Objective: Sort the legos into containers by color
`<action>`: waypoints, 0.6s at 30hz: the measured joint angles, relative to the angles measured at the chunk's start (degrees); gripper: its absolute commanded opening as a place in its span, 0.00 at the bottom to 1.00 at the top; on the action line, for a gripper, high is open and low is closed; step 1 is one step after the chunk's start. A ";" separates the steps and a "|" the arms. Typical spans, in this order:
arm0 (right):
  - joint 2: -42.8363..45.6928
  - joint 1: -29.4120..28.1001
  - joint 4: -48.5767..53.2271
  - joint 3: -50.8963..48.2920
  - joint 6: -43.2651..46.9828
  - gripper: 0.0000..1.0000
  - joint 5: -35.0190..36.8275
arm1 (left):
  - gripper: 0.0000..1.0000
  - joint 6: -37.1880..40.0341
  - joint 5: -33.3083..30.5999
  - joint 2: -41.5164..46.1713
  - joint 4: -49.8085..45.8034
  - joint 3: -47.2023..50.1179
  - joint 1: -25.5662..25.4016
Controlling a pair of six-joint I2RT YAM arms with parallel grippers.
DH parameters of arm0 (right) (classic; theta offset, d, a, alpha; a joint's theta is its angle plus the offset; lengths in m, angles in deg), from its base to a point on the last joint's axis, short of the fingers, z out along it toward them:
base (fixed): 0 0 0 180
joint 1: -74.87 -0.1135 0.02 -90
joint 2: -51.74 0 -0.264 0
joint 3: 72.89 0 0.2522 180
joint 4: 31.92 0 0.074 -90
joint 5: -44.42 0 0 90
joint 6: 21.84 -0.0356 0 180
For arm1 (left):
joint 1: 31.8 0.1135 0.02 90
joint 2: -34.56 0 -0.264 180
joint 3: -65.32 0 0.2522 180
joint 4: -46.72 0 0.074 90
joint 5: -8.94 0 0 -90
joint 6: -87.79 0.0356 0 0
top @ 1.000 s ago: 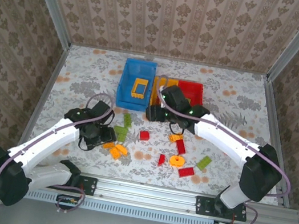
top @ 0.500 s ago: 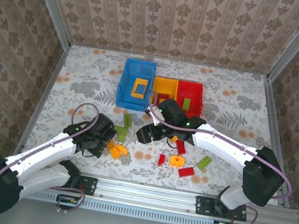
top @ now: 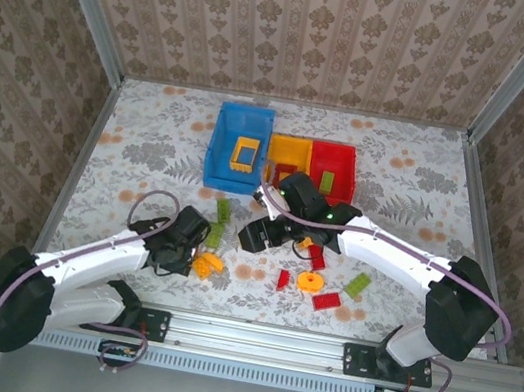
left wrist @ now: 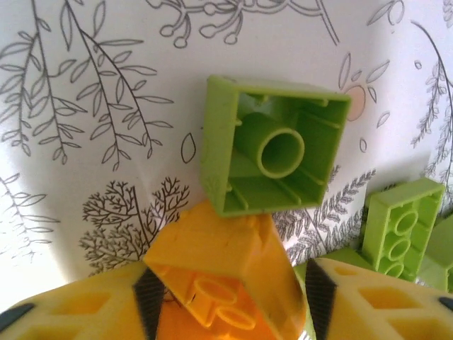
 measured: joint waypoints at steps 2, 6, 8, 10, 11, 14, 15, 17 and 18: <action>0.00 0.09 -0.04 0.00 -0.04 0.71 -0.02 | 0.39 -0.46 -0.70 -0.76 1.64 0.81 0.02; 0.00 0.22 -0.50 0.00 -0.31 0.71 -0.85 | 0.30 -0.66 -2.10 -1.03 4.07 1.16 0.00; 0.00 0.33 -1.29 0.00 -0.68 0.71 -1.14 | 0.25 -0.55 -2.80 -0.90 3.91 1.16 0.00; 0.09 0.68 -1.97 0.00 -1.22 0.70 -1.31 | 0.24 0.31 -3.80 -0.15 2.78 0.85 0.00; 0.26 1.16 -2.40 0.00 -1.66 0.70 -1.33 | 0.24 1.27 -4.50 0.52 1.49 0.17 0.00; 2.23 3.98 -4.17 -0.35 -4.17 0.70 -1.22 | 0.23 6.14 -6.56 1.81 -1.62 -4.94 0.02; 3.63 5.49 -5.51 -0.92 -5.29 0.70 -1.01 | 0.22 8.79 -6.91 1.64 -2.01 -7.69 0.13; 6.97 8.39 -8.02 -2.32 -7.61 0.70 -0.11 | 0.21 14.38 -6.84 0.07 -1.99 -13.29 0.90; 8.63 9.73 -9.11 -2.95 -8.76 0.70 0.72 | 0.21 17.75 -6.78 -1.75 -1.95 -16.79 1.46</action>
